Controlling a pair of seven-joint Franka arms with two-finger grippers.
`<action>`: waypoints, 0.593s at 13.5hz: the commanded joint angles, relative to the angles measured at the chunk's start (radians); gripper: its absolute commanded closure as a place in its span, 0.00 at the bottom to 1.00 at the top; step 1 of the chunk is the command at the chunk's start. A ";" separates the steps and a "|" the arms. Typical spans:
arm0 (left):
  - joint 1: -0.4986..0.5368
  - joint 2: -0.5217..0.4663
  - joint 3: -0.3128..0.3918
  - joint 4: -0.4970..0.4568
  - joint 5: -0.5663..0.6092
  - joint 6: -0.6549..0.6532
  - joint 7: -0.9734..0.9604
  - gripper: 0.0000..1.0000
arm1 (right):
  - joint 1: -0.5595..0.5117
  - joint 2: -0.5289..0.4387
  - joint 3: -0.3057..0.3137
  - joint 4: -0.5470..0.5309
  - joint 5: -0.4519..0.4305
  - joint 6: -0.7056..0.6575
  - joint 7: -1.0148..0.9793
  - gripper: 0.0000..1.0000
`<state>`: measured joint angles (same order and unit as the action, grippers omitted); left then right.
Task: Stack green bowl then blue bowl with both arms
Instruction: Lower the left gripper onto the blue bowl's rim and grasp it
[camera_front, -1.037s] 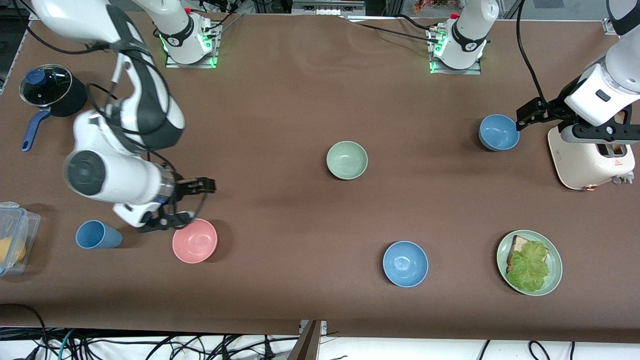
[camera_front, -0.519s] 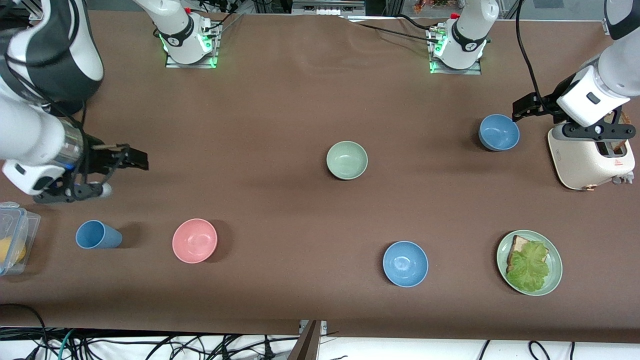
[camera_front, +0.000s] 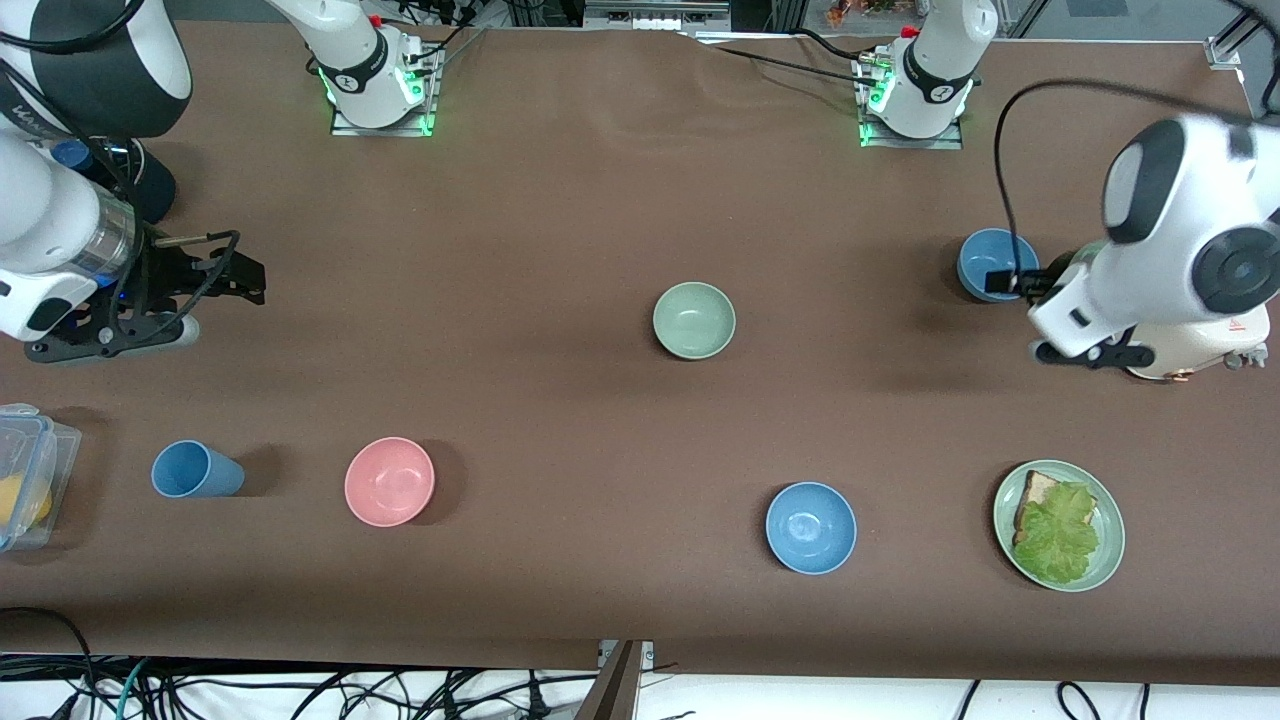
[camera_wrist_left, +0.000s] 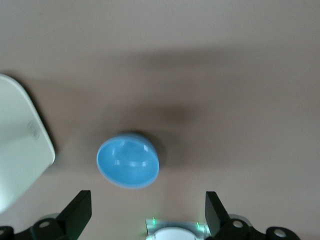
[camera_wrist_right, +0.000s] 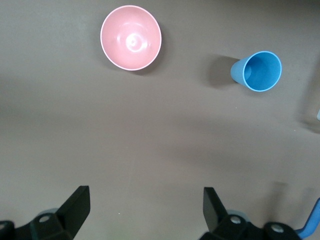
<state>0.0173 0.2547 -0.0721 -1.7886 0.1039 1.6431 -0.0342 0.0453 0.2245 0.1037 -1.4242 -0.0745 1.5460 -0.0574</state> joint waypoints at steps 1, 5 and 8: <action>0.053 -0.057 -0.003 -0.186 0.025 0.202 0.138 0.00 | -0.013 -0.083 -0.004 -0.047 -0.013 0.031 -0.015 0.00; 0.139 -0.162 -0.002 -0.378 0.026 0.295 0.285 0.00 | -0.013 -0.128 -0.070 -0.058 -0.004 0.040 -0.025 0.00; 0.332 -0.178 -0.005 -0.595 0.023 0.672 0.646 0.00 | -0.013 -0.168 -0.072 -0.102 -0.004 0.029 -0.027 0.00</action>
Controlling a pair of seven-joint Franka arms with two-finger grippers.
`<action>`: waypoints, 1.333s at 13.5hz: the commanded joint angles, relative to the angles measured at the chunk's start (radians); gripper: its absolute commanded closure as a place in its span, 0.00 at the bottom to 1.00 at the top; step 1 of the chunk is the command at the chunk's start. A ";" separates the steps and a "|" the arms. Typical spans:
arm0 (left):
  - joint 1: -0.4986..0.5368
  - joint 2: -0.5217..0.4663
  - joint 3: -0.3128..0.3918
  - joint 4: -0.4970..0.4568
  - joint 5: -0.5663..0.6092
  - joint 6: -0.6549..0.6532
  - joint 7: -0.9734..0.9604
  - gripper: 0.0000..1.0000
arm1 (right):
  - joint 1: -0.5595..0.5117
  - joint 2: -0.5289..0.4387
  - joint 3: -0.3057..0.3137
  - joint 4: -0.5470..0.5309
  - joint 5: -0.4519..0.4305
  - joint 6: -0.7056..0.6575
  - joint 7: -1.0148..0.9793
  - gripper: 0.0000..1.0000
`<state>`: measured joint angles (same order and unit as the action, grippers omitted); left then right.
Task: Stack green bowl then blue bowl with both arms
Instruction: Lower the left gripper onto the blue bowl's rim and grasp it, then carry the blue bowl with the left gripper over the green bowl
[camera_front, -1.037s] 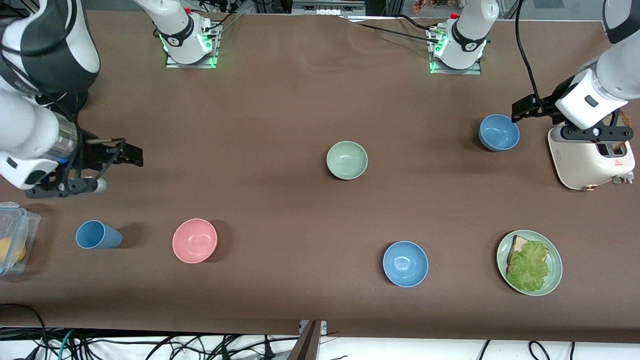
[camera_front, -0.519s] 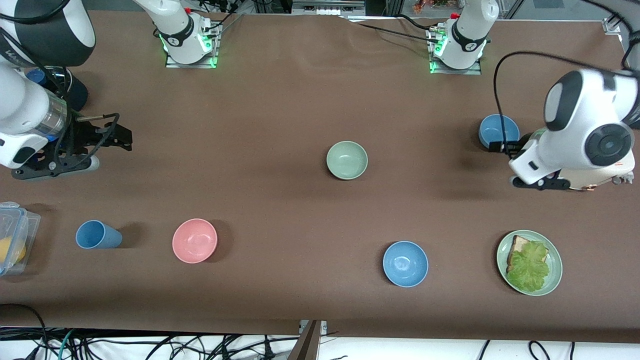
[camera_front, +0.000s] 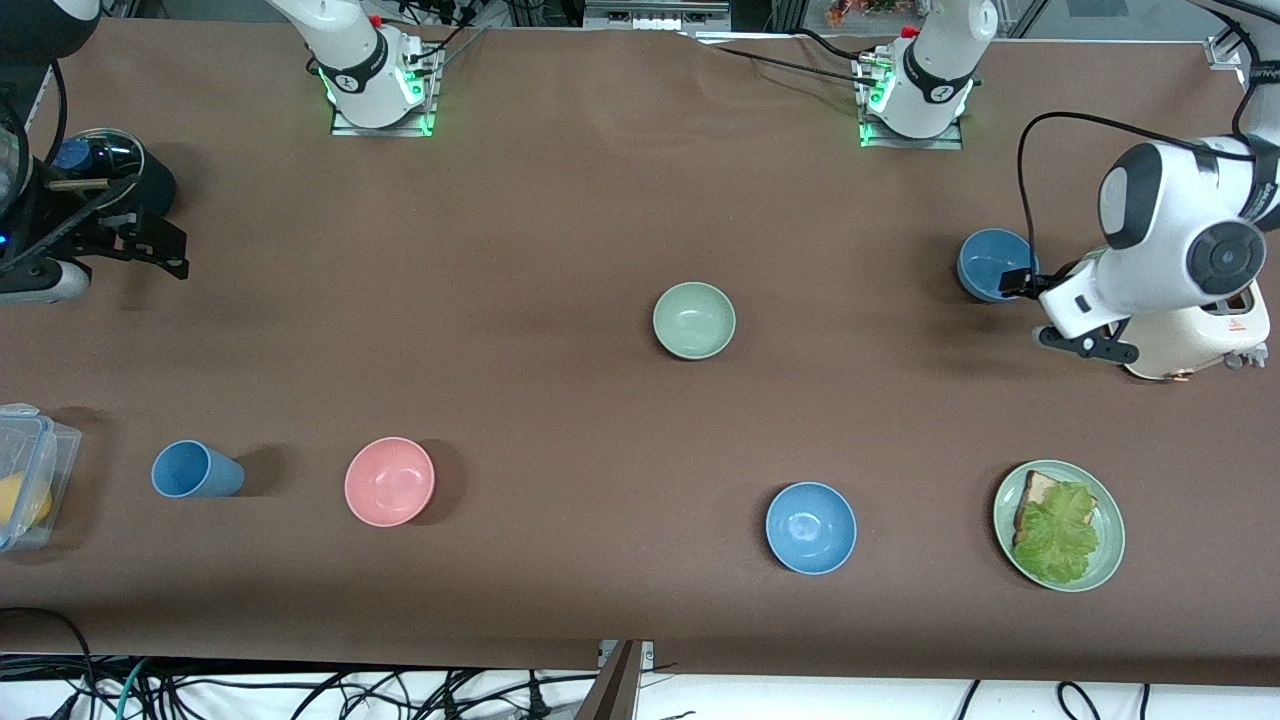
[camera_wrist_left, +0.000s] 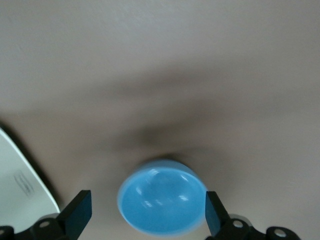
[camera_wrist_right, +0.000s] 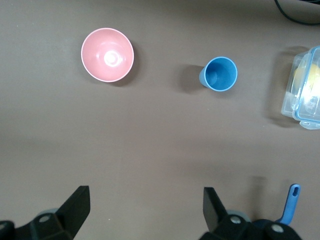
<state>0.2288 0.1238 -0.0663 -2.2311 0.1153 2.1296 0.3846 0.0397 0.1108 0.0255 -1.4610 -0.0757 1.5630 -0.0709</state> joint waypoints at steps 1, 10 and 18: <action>0.162 -0.021 -0.010 -0.171 0.007 0.243 0.337 0.00 | -0.007 -0.062 0.007 -0.079 -0.003 0.009 -0.016 0.00; 0.199 0.010 -0.046 -0.288 -0.060 0.312 0.445 0.45 | -0.004 -0.060 0.008 -0.095 -0.003 -0.023 -0.009 0.00; 0.198 0.054 -0.047 -0.275 -0.060 0.349 0.458 1.00 | 0.000 -0.048 0.010 -0.079 0.005 -0.023 -0.003 0.00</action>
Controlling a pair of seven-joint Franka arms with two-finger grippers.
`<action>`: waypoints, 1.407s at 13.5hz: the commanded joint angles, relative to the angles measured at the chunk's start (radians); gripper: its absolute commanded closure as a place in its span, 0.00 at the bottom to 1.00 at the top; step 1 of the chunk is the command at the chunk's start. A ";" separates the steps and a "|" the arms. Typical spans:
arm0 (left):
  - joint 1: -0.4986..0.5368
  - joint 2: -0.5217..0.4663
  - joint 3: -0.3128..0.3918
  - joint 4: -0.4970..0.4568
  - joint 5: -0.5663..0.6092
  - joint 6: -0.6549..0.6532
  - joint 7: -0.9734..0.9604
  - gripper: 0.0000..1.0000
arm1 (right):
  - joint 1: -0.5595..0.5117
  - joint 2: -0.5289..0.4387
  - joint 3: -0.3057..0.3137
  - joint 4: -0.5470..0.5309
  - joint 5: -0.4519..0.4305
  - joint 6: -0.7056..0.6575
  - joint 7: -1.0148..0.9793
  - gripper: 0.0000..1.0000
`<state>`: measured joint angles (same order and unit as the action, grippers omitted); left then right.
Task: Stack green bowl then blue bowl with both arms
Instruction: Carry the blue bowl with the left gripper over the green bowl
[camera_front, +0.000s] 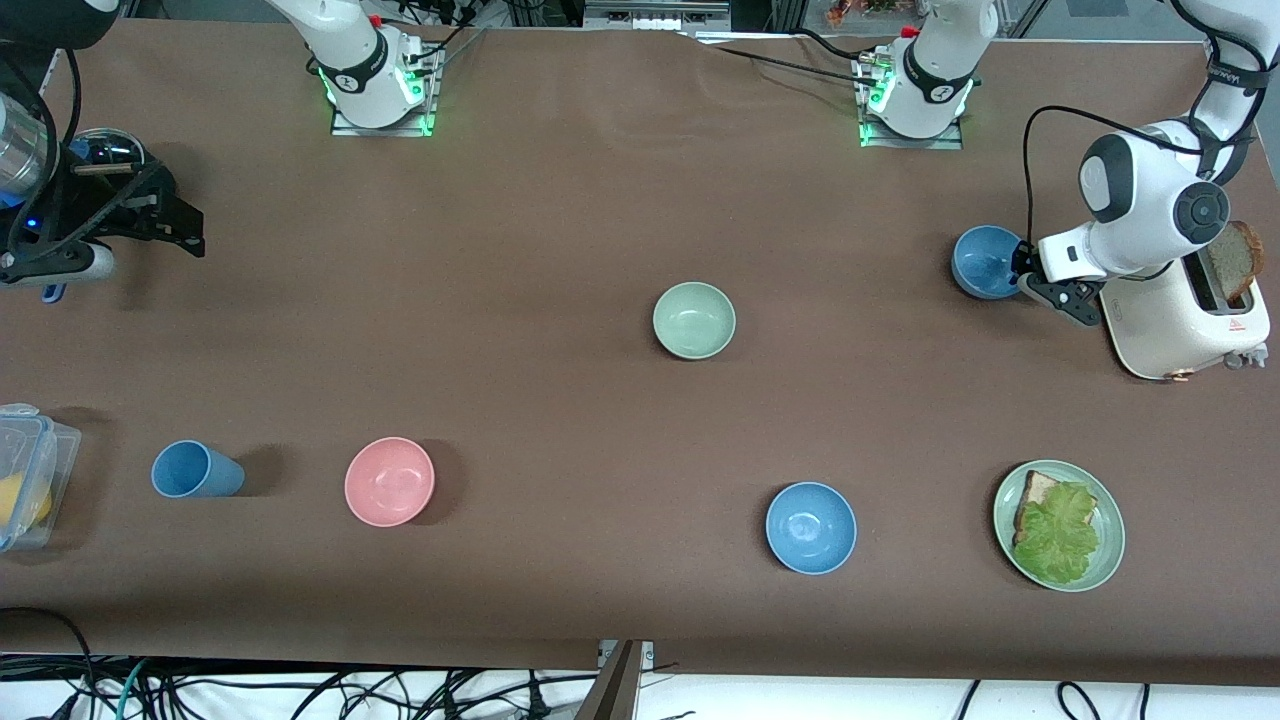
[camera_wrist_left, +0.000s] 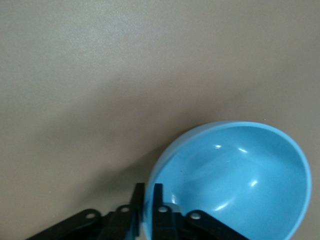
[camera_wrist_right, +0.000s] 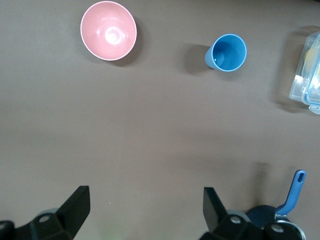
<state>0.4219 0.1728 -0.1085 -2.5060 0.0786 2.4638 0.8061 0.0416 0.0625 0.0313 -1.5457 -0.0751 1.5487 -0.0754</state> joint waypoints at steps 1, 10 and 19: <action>0.005 0.002 -0.005 0.003 -0.023 0.015 0.047 1.00 | -0.002 0.000 0.006 0.006 0.005 -0.007 0.002 0.00; -0.095 0.063 -0.304 0.556 -0.175 -0.565 -0.297 1.00 | -0.002 0.002 0.006 0.006 0.005 -0.007 0.002 0.00; -0.498 0.189 -0.350 0.644 -0.204 -0.410 -1.083 1.00 | -0.003 0.002 0.006 0.006 0.005 -0.007 0.002 0.00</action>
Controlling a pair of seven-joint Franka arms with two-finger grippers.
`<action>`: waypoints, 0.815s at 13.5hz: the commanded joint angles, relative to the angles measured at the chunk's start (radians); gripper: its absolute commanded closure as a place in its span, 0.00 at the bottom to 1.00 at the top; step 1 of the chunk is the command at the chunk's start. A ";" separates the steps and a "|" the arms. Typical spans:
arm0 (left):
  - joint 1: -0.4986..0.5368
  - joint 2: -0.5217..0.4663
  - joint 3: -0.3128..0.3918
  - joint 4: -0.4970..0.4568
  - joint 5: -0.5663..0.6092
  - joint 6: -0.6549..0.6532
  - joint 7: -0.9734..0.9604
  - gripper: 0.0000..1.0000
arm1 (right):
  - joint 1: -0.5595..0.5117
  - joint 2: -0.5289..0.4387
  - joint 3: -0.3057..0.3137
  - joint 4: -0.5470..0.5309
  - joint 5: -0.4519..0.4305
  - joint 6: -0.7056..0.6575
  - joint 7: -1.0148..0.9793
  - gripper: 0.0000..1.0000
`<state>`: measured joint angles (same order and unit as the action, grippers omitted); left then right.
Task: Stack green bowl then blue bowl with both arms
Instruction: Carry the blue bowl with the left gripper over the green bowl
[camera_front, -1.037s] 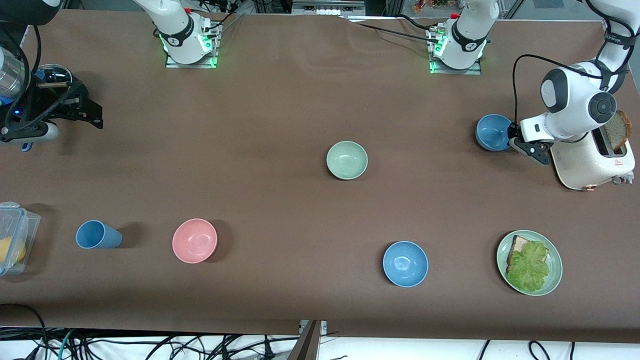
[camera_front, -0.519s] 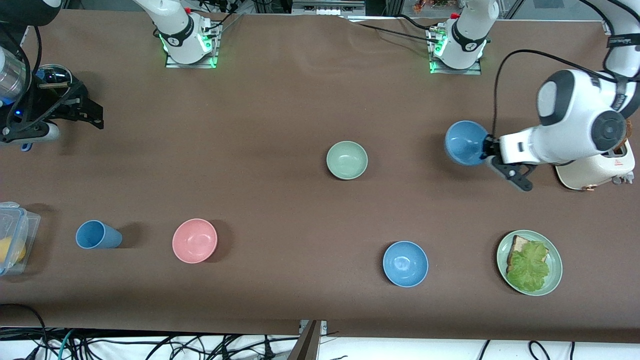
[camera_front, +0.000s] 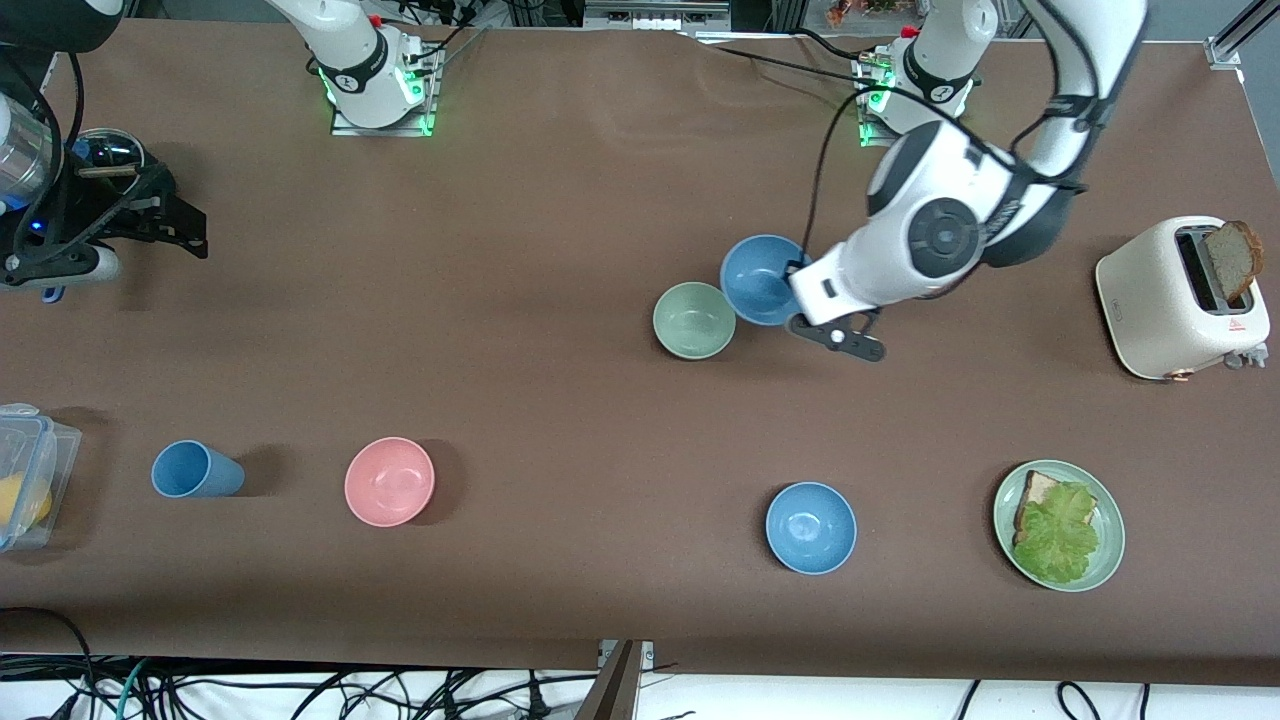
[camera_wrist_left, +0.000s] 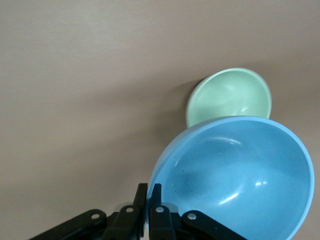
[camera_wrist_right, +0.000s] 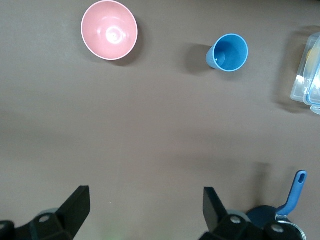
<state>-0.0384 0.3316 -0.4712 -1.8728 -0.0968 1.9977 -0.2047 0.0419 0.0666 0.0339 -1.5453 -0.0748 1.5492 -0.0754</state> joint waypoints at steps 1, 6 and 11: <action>-0.063 0.046 0.013 0.011 -0.029 0.087 -0.106 1.00 | -0.004 -0.002 0.003 0.005 0.004 -0.008 0.002 0.00; -0.110 0.113 0.019 -0.008 -0.012 0.213 -0.114 1.00 | -0.005 -0.002 0.001 0.008 0.003 -0.006 0.000 0.00; -0.120 0.150 0.022 -0.022 0.000 0.286 -0.121 1.00 | -0.010 -0.002 0.000 0.008 0.003 -0.003 -0.006 0.00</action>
<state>-0.1438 0.4793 -0.4633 -1.8890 -0.0970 2.2674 -0.3143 0.0411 0.0667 0.0310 -1.5450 -0.0749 1.5495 -0.0754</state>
